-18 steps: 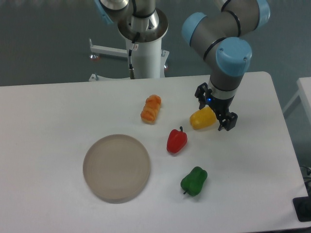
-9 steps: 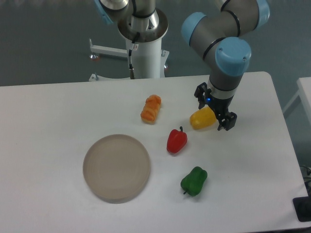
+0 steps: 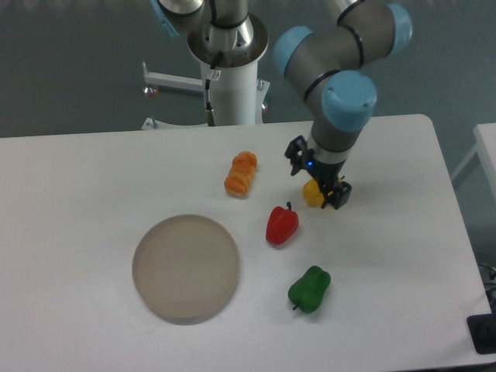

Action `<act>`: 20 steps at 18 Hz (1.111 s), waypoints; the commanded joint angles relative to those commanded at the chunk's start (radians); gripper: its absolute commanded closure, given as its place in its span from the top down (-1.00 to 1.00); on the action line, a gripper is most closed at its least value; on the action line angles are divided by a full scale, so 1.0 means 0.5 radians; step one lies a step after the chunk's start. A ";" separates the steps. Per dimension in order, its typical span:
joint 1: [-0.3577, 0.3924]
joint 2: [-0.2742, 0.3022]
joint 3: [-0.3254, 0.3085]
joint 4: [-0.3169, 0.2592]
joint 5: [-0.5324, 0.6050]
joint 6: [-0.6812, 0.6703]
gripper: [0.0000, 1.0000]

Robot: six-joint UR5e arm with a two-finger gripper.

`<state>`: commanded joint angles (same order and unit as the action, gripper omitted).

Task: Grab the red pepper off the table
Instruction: 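Move the open gripper over the red bell pepper and lower it, then close the gripper around the red bell pepper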

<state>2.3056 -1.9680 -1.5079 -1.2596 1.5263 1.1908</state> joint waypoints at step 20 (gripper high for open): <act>-0.117 -0.172 -0.138 0.252 -0.031 -0.424 1.00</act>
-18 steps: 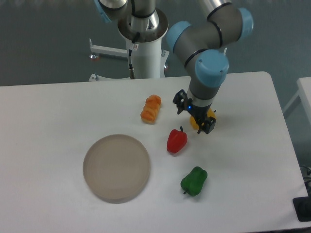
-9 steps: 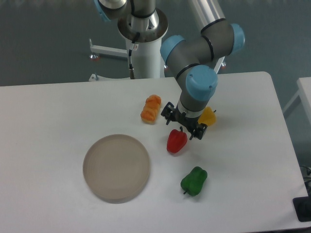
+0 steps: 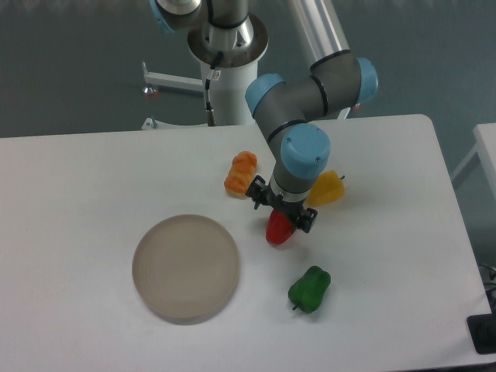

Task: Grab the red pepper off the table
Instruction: 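Close the gripper around the red bell pepper, then lift the red pepper and carry it toward the yellow pepper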

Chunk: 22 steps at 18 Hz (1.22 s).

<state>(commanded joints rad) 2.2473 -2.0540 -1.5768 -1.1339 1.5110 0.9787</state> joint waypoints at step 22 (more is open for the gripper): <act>0.273 0.270 0.134 -0.140 0.113 0.410 -0.65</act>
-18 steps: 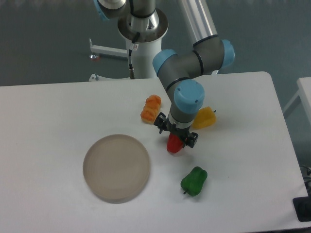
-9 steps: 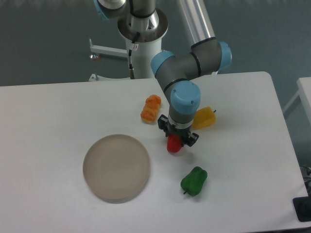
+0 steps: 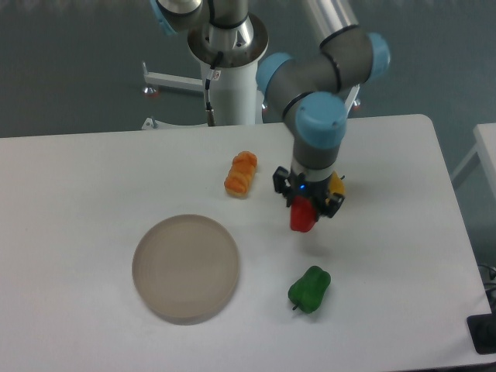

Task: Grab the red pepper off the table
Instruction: 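Lift the red pepper and carry it toward the yellow pepper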

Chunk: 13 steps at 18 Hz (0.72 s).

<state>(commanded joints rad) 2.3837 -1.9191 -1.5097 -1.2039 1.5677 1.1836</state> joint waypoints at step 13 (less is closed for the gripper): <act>0.043 -0.104 0.329 -0.366 -0.040 0.814 -0.64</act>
